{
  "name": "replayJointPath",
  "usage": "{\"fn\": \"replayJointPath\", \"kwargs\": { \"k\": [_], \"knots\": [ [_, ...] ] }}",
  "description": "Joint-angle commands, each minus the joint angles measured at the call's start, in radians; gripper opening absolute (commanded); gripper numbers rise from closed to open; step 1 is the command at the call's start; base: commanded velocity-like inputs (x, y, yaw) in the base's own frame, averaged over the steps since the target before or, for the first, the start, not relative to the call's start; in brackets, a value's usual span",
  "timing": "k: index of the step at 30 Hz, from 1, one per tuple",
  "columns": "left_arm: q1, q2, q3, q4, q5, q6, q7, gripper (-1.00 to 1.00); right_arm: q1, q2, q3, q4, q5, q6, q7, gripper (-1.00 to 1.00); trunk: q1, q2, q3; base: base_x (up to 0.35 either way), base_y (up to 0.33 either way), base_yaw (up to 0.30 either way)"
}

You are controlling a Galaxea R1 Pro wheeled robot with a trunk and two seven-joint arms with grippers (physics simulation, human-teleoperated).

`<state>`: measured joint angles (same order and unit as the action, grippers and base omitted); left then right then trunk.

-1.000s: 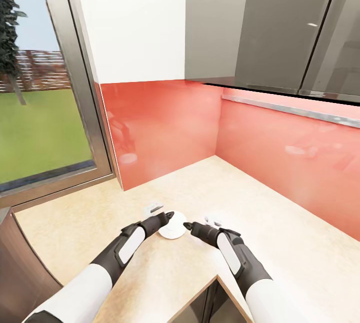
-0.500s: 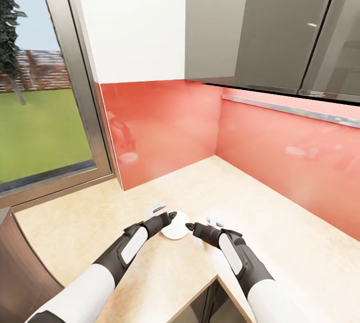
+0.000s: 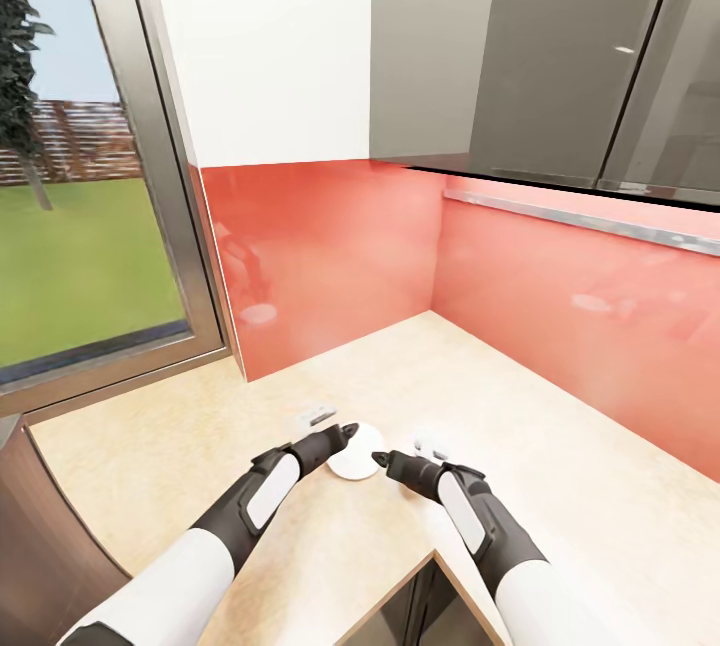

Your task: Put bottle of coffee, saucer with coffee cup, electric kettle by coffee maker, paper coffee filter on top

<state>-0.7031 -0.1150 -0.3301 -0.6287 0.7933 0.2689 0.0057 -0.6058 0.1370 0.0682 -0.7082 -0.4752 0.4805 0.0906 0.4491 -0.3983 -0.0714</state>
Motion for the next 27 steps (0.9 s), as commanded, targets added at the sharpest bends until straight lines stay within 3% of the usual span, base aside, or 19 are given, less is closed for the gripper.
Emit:
{"fn": "replayJointPath", "kwargs": {
  "k": [1, 18, 27],
  "knots": [
    [-0.001, -0.002, -0.001, -0.001, 0.007, 0.003, 0.000, 1.00, 0.000, 0.001, 0.001, 0.001, 0.007, -0.001, -0.002, 1.00, 0.001, -0.002, -0.003, 0.000, 0.000, 0.000],
    [-0.001, -0.008, -0.003, -0.002, 0.007, 0.006, -0.001, 1.00, 0.000, 0.006, 0.002, 0.004, 0.007, -0.016, -0.001, 1.00, 0.001, -0.002, -0.003, 0.000, 0.000, 0.000],
    [-0.001, -0.028, -0.003, -0.002, 0.009, 0.007, -0.002, 1.00, 0.000, 0.006, 0.002, 0.004, 0.007, -0.016, 0.000, 1.00, 0.001, -0.002, -0.003, 0.000, 0.000, 0.000]
  ]
}}
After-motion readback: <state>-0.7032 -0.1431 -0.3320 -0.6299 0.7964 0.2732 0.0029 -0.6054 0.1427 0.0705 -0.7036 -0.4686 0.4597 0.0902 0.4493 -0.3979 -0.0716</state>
